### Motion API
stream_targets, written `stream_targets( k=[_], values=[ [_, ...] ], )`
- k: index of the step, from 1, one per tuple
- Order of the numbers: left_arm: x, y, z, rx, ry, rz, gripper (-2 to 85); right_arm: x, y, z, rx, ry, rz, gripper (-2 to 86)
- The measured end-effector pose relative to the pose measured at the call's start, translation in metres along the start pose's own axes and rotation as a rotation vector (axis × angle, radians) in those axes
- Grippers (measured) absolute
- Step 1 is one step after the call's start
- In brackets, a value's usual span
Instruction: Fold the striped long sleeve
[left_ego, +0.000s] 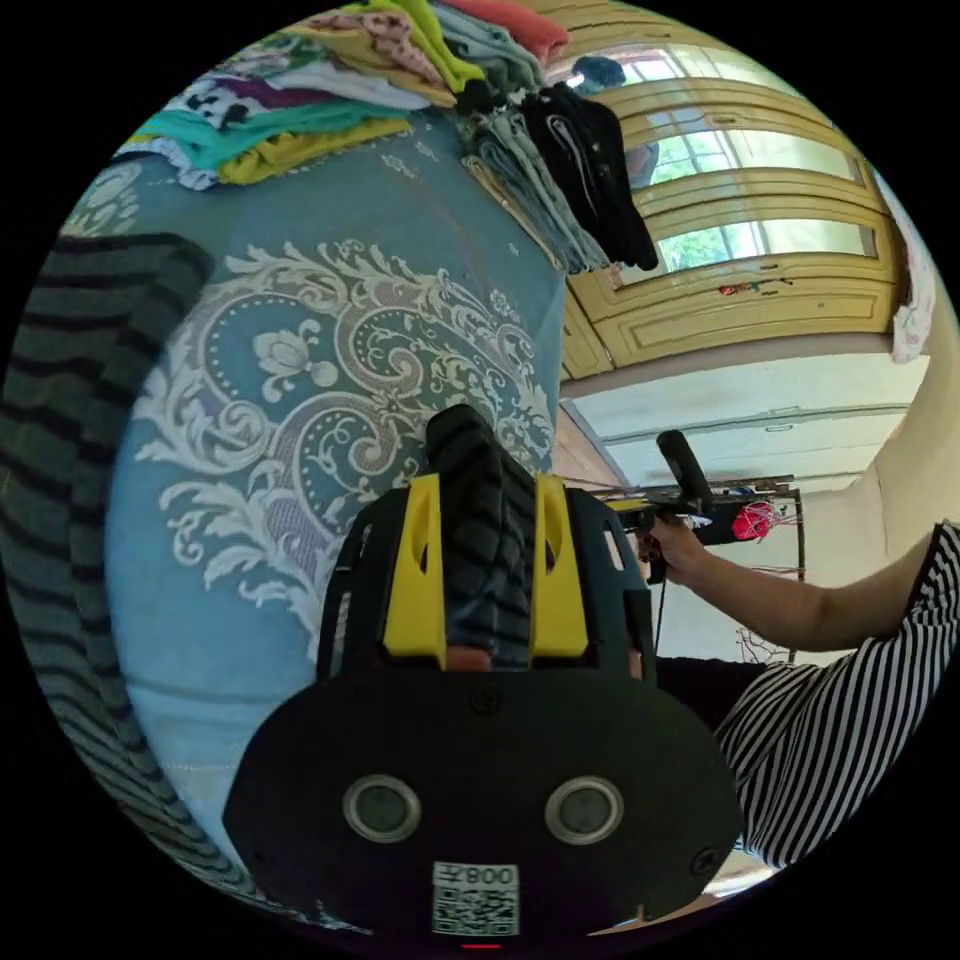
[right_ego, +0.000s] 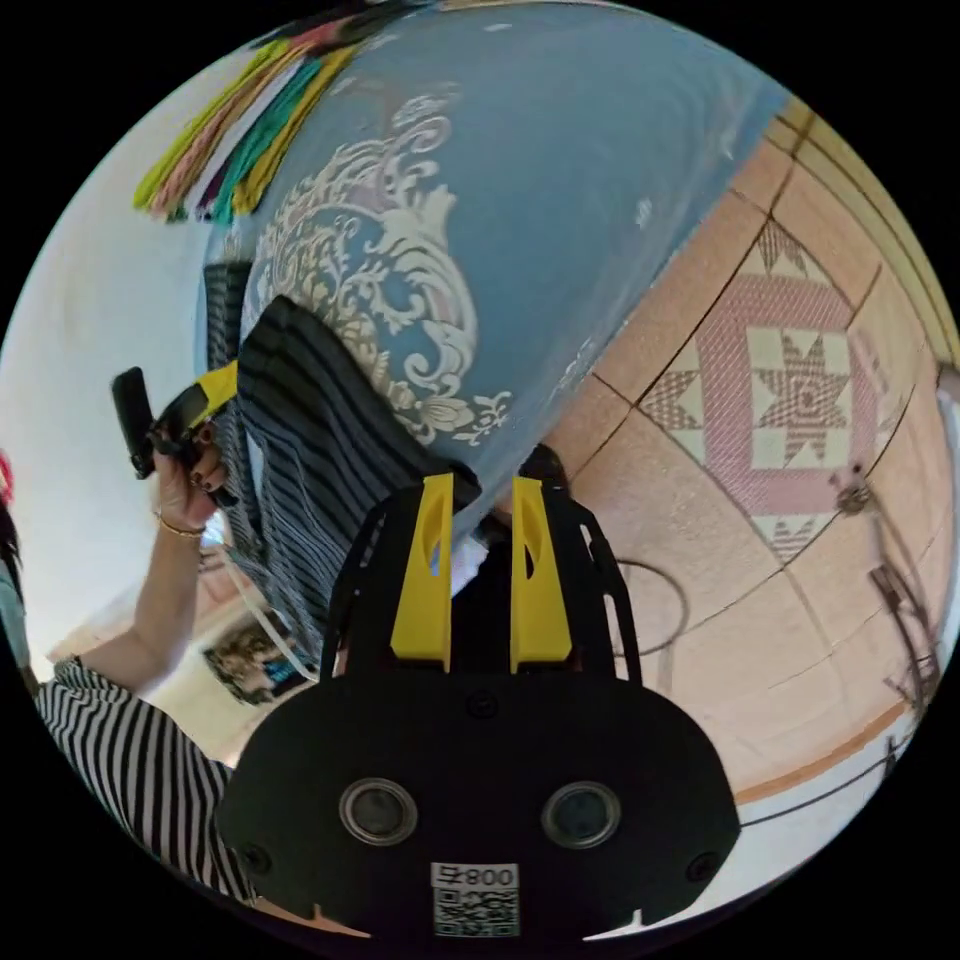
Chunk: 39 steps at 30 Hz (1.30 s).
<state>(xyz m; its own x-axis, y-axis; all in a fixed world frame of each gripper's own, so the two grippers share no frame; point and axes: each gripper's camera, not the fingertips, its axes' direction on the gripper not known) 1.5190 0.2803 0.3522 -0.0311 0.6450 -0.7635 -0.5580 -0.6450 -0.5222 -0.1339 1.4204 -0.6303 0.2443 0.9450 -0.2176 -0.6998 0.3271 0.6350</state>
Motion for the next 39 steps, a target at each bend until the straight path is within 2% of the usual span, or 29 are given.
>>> stream_targets(
  k=[4, 8, 9, 12, 14, 16, 20, 22, 24, 29, 34, 39],
  values=[
    [-0.015, -0.033, 0.022, -0.102, -0.012, -0.021, 5.1, 0.047, 0.003, 0.008, 0.031, -0.245, 0.076, 7.9],
    [-0.019, -0.049, 0.006, -0.053, 0.156, 0.034, 3.5, 0.086, 0.010, -0.006, 0.031, -0.424, 0.098, 4.3],
    [-0.019, -0.050, 0.002, -0.042, 0.178, 0.052, 3.4, 0.091, 0.013, -0.018, 0.040, -0.529, 0.062, 3.6],
    [-0.020, -0.057, -0.025, 0.038, 0.306, 0.124, 3.2, 0.087, 0.018, -0.059, 0.073, -0.669, -0.088, 2.5],
    [-0.036, -0.067, -0.040, 0.099, 0.342, 0.106, 3.3, 0.081, 0.016, -0.082, 0.079, -0.650, -0.192, 2.1],
    [-0.058, -0.077, -0.041, 0.121, 0.280, 0.057, 3.4, 0.085, 0.011, -0.096, 0.087, -0.612, -0.223, 1.8],
    [-0.117, -0.101, -0.021, 0.090, 0.132, -0.135, 4.1, 0.133, -0.010, -0.085, 0.104, -0.445, -0.085, 1.2],
    [-0.124, -0.110, -0.021, 0.114, 0.132, -0.153, 4.7, 0.153, -0.011, -0.083, 0.123, -0.481, -0.041, 1.4],
    [-0.120, -0.118, -0.022, 0.118, 0.127, -0.117, 6.0, 0.164, -0.013, -0.079, 0.094, -0.404, -0.032, 2.4],
    [-0.111, -0.138, -0.012, -0.001, -0.035, -0.062, 7.8, 0.176, -0.027, -0.069, 0.045, -0.330, -0.013, 6.3],
    [-0.115, -0.152, -0.007, -0.030, -0.046, -0.066, 5.8, 0.186, -0.037, -0.060, 0.050, -0.435, 0.006, 6.9],
    [-0.116, -0.159, -0.019, -0.013, 0.017, -0.049, 4.3, 0.190, -0.033, -0.072, 0.093, -0.569, 0.011, 7.5]
  ],
)
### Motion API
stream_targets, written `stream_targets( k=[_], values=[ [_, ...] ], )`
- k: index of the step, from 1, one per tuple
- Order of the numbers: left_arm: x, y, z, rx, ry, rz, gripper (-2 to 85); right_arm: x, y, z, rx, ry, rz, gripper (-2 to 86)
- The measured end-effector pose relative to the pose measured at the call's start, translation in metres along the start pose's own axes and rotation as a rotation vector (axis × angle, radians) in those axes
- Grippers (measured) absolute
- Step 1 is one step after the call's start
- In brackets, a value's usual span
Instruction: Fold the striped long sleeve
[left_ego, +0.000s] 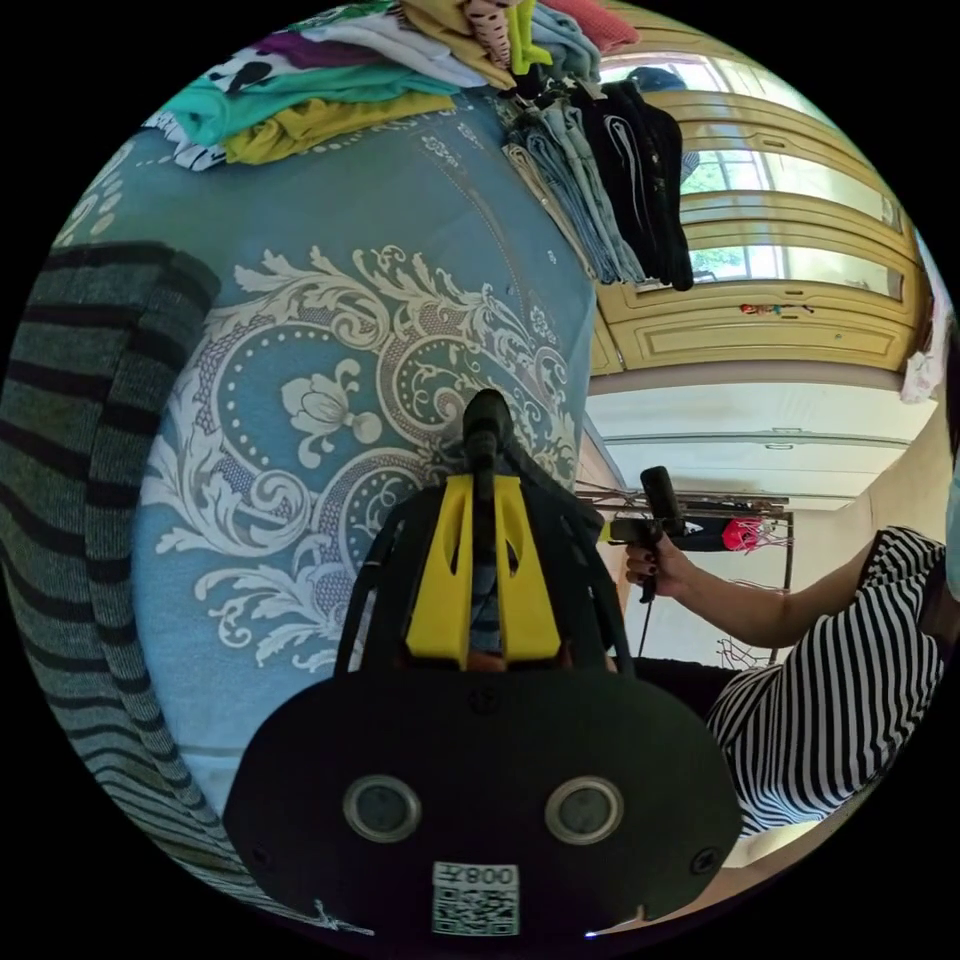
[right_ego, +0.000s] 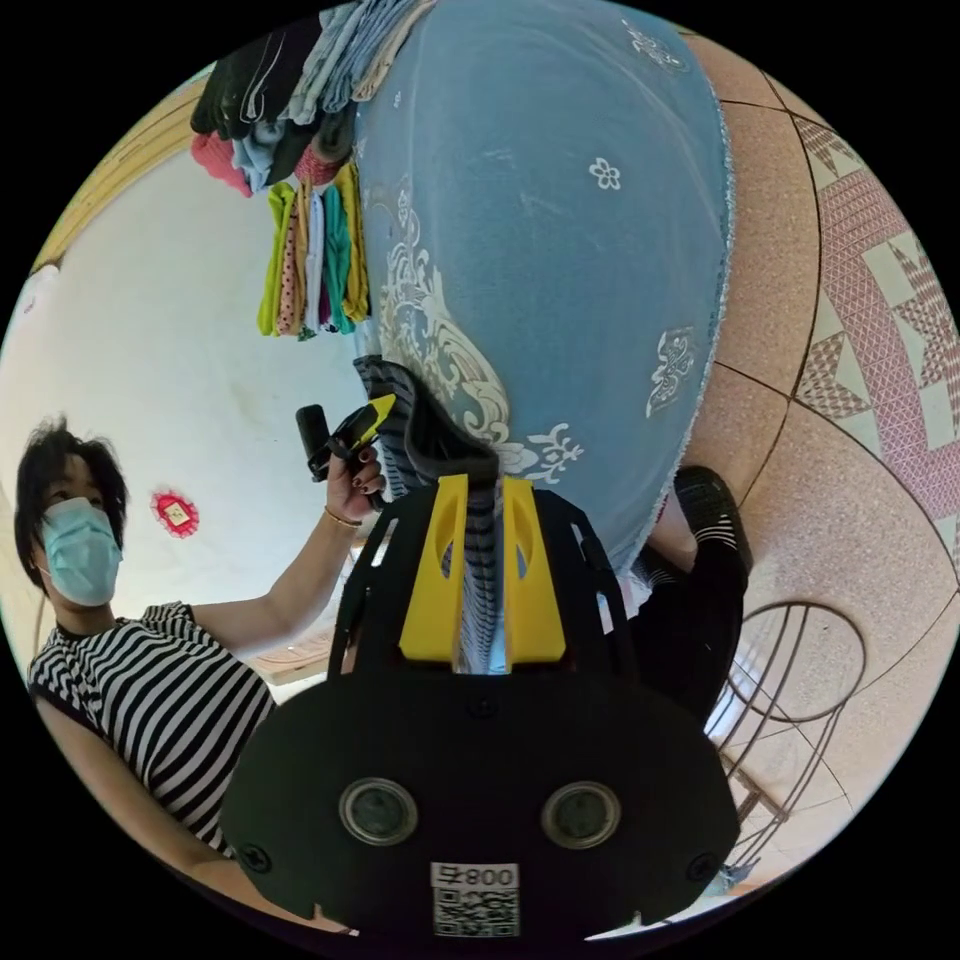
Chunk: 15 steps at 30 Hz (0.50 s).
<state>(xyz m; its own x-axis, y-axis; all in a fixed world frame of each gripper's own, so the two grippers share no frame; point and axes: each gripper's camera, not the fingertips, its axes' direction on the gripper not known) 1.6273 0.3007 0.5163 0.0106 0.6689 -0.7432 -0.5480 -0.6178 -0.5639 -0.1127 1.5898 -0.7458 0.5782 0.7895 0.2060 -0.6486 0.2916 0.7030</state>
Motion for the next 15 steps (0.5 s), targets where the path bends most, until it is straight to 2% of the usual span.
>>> stream_targets(
  k=[6, 12, 15],
  values=[
    [0.003, -0.003, -0.010, 0.004, 0.030, 0.030, 7.4, -0.002, -0.002, 0.000, 0.034, -0.073, 0.015, 10.3],
    [0.018, -0.016, -0.005, -0.078, -0.057, 0.060, 5.7, -0.005, -0.013, 0.021, 0.059, -0.076, 0.045, 9.7],
    [0.022, -0.013, -0.016, -0.058, 0.038, 0.058, 4.5, -0.012, -0.015, 0.028, 0.075, -0.098, 0.072, 7.1]
  ],
)
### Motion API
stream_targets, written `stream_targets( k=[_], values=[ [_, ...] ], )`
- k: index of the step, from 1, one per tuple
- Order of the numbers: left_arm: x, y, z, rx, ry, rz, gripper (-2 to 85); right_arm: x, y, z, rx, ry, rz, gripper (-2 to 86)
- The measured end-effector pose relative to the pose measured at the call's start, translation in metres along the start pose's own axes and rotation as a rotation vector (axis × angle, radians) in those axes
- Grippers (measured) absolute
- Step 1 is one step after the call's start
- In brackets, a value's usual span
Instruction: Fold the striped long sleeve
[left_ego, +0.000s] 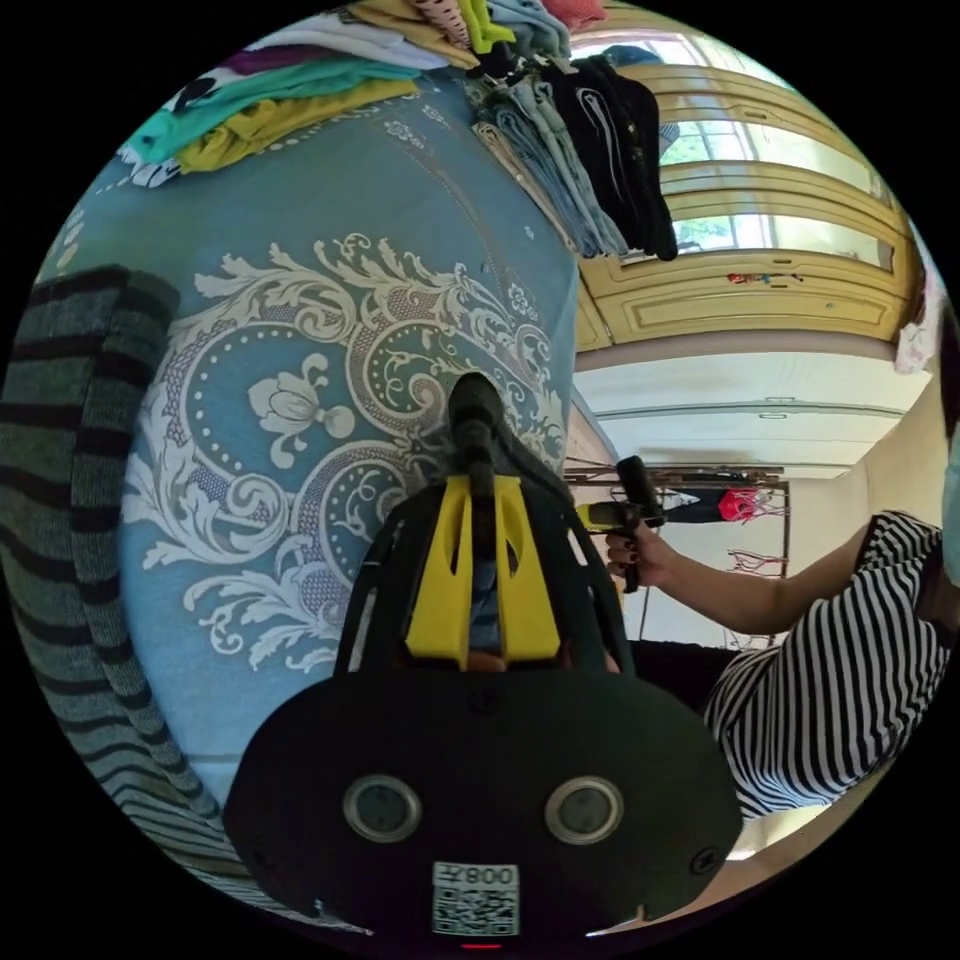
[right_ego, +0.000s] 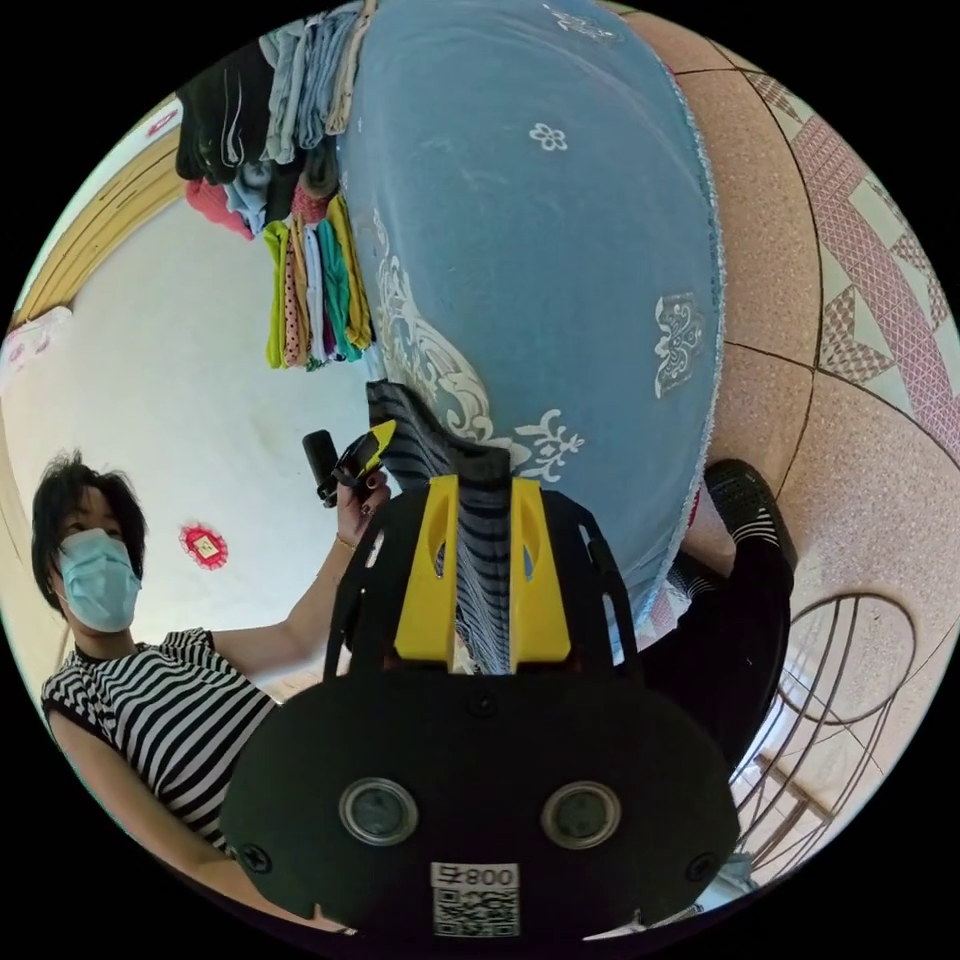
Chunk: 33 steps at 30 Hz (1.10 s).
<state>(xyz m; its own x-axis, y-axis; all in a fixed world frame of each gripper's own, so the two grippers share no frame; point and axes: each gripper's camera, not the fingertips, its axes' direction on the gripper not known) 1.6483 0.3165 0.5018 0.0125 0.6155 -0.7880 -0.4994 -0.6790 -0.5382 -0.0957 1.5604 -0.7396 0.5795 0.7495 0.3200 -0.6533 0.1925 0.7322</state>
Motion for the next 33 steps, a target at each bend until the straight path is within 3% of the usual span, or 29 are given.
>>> stream_targets(
  k=[4, 8, 12, 18, 20, 22, 26, 30, 33],
  values=[
    [0.024, 0.009, -0.027, 0.065, 0.116, 0.075, 3.9, -0.051, 0.014, -0.003, -0.024, -0.011, -0.111, 4.3],
    [0.031, 0.004, -0.030, 0.075, 0.054, 0.079, 4.1, -0.114, 0.017, 0.000, -0.050, 0.143, -0.263, 3.4],
    [0.026, -0.007, -0.011, 0.023, -0.087, 0.001, 4.9, -0.098, -0.012, 0.036, -0.061, 0.230, -0.137, 3.6],
    [0.076, 0.046, -0.059, 0.251, -0.209, 0.004, 5.4, -0.137, 0.002, 0.057, -0.001, 0.300, -0.120, 4.5],
    [0.088, 0.094, -0.083, 0.338, -0.263, -0.084, 6.1, -0.164, 0.002, 0.068, -0.006, 0.376, -0.161, 4.6],
    [0.094, 0.137, -0.101, 0.388, -0.344, -0.184, 6.8, -0.200, -0.001, 0.089, -0.042, 0.469, -0.247, 4.9],
    [0.100, 0.229, -0.127, 0.402, -0.518, -0.446, 8.1, -0.306, -0.014, 0.192, -0.215, 0.601, -0.631, 6.5],
    [0.107, 0.281, -0.133, 0.344, -0.611, -0.567, 8.7, -0.393, -0.026, 0.337, -0.448, 0.624, -1.015, 7.9],
    [0.117, 0.301, -0.131, 0.281, -0.665, -0.575, 8.6, -0.435, -0.019, 0.437, -0.595, 0.789, -1.280, 8.4]
  ],
)
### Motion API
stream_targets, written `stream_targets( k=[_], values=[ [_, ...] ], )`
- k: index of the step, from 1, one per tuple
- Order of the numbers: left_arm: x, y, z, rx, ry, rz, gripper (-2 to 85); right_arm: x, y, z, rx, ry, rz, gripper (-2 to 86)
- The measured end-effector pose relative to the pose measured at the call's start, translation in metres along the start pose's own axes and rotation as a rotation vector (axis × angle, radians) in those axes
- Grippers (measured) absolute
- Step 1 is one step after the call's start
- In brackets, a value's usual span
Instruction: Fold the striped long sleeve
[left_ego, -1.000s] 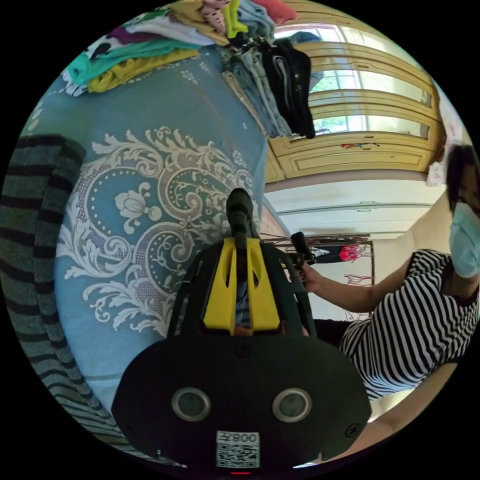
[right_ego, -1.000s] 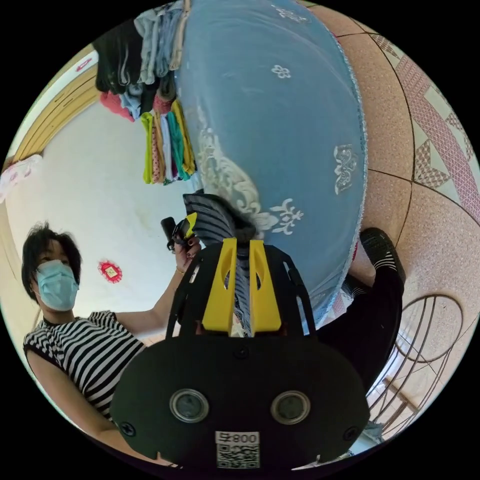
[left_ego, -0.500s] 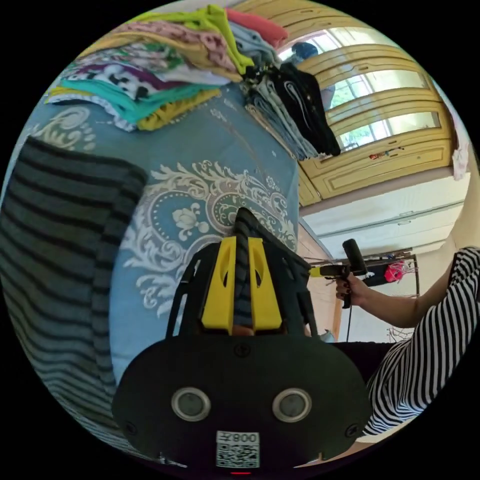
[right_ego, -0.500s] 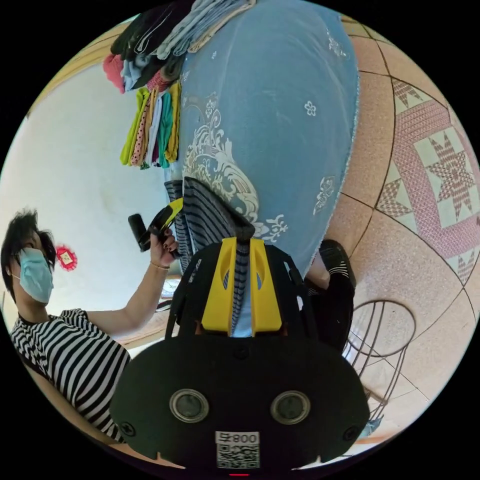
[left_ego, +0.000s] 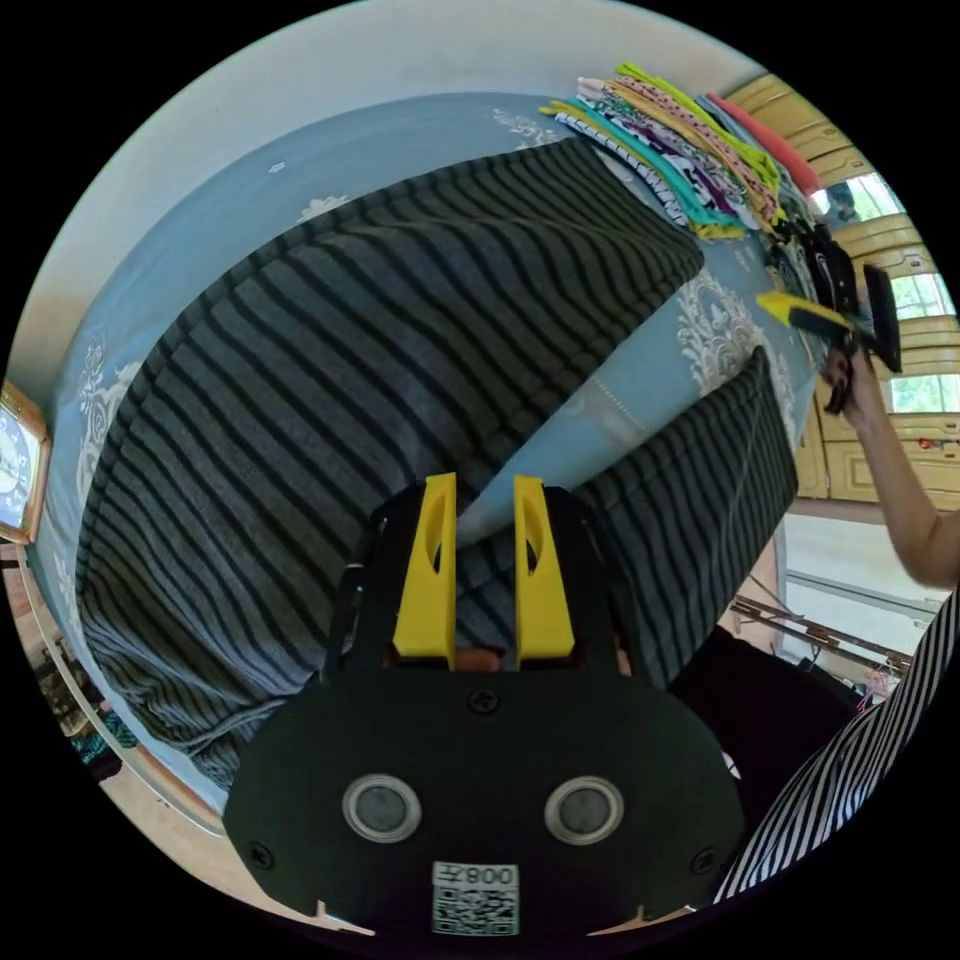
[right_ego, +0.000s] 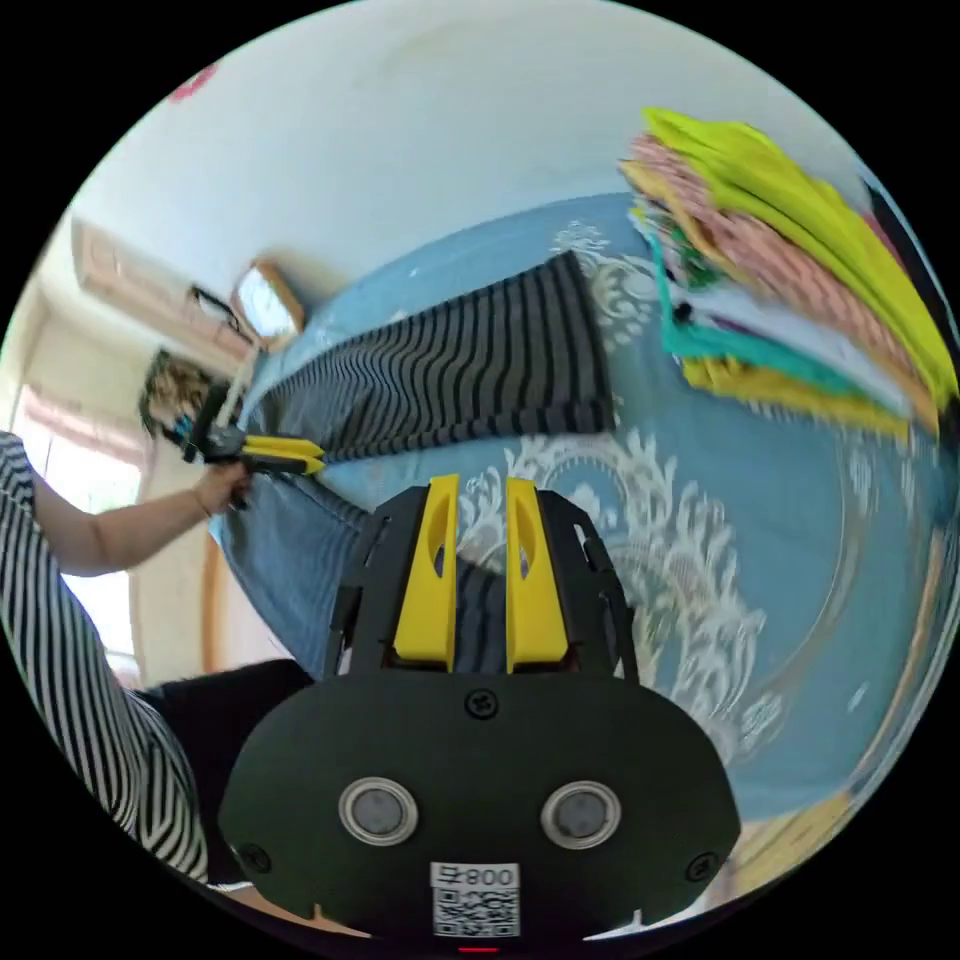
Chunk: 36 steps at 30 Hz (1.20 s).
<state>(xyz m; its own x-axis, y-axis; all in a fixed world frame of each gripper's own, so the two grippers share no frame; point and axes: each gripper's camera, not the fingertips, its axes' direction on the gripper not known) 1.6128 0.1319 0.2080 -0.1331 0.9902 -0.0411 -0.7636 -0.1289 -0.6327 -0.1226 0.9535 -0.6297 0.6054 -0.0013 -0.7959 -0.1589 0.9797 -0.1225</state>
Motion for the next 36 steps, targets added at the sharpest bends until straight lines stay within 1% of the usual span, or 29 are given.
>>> stream_targets(
  k=[1, 3, 5, 7, 8, 10, 12, 13, 16, 18, 19, 21, 23, 25, 27, 29, 30, 32, 35, 36],
  values=[
    [0.001, 0.006, 0.000, -0.015, -0.006, 0.017, 8.3, -0.006, -0.017, 0.005, -0.019, 0.015, -0.053, 8.5],
    [0.005, 0.013, -0.002, -0.026, -0.029, 0.039, 7.3, -0.030, -0.071, 0.028, -0.126, 0.120, -0.228, 9.0],
    [0.011, 0.022, -0.013, -0.012, -0.080, 0.064, 5.1, -0.044, -0.099, 0.045, -0.206, 0.193, -0.321, 9.2],
    [0.013, 0.029, -0.022, -0.005, -0.072, 0.067, 3.5, -0.055, -0.120, 0.064, -0.284, 0.214, -0.392, 8.9],
    [0.012, 0.034, -0.029, 0.001, -0.049, 0.050, 2.8, -0.061, -0.129, 0.078, -0.354, 0.238, -0.418, 8.5],
    [0.013, 0.043, -0.043, 0.015, 0.003, 0.036, 2.1, -0.072, -0.141, 0.079, -0.355, 0.252, -0.427, 6.3],
    [0.020, 0.057, -0.063, 0.066, 0.001, 0.046, 1.7, -0.089, -0.151, 0.064, -0.339, 0.282, -0.468, 2.6],
    [0.023, 0.065, -0.071, 0.077, 0.006, 0.044, 1.6, -0.091, -0.152, 0.061, -0.344, 0.286, -0.468, 2.1],
    [0.021, 0.079, -0.064, -0.003, 0.051, 0.015, 1.6, -0.081, -0.152, 0.073, -0.444, 0.264, -0.377, 0.8],
    [0.013, 0.087, -0.075, 0.033, 0.110, -0.037, 1.8, -0.075, -0.165, 0.065, -0.408, 0.186, -0.264, 0.5],
    [0.009, 0.093, -0.088, 0.060, 0.137, -0.050, 2.1, -0.077, -0.170, 0.061, -0.393, 0.172, -0.249, 0.5],
    [0.002, 0.108, -0.111, 0.143, 0.192, -0.095, 2.4, -0.092, -0.194, 0.037, -0.248, 0.109, -0.230, 0.3],
    [-0.017, 0.134, -0.138, 0.240, 0.264, -0.199, 2.8, -0.112, -0.216, 0.028, -0.162, 0.054, -0.257, 0.3],
    [-0.039, 0.156, -0.155, 0.302, 0.287, -0.308, 2.9, -0.136, -0.242, 0.032, -0.114, 0.006, -0.310, 0.3],
    [-0.067, 0.181, -0.170, 0.345, 0.248, -0.436, 2.8, -0.168, -0.281, 0.057, -0.121, -0.023, -0.379, 0.2],
    [-0.108, 0.215, -0.190, 0.377, 0.113, -0.630, 2.2, -0.190, -0.309, 0.081, -0.152, -0.020, -0.417, 0.2],
    [-0.119, 0.223, -0.194, 0.386, 0.081, -0.675, 2.0, -0.205, -0.326, 0.097, -0.169, -0.003, -0.440, 0.2],
    [-0.161, 0.249, -0.207, 0.387, -0.012, -0.840, 1.1, -0.225, -0.347, 0.120, -0.196, 0.059, -0.465, 0.2],
    [-0.209, 0.271, -0.215, 0.423, -0.031, -1.012, 0.5, -0.248, -0.372, 0.148, -0.223, 0.214, -0.456, 0.1],
    [-0.216, 0.273, -0.216, 0.424, -0.038, -1.025, 0.4, -0.254, -0.378, 0.154, -0.219, 0.279, -0.452, 0.1]
  ],
)
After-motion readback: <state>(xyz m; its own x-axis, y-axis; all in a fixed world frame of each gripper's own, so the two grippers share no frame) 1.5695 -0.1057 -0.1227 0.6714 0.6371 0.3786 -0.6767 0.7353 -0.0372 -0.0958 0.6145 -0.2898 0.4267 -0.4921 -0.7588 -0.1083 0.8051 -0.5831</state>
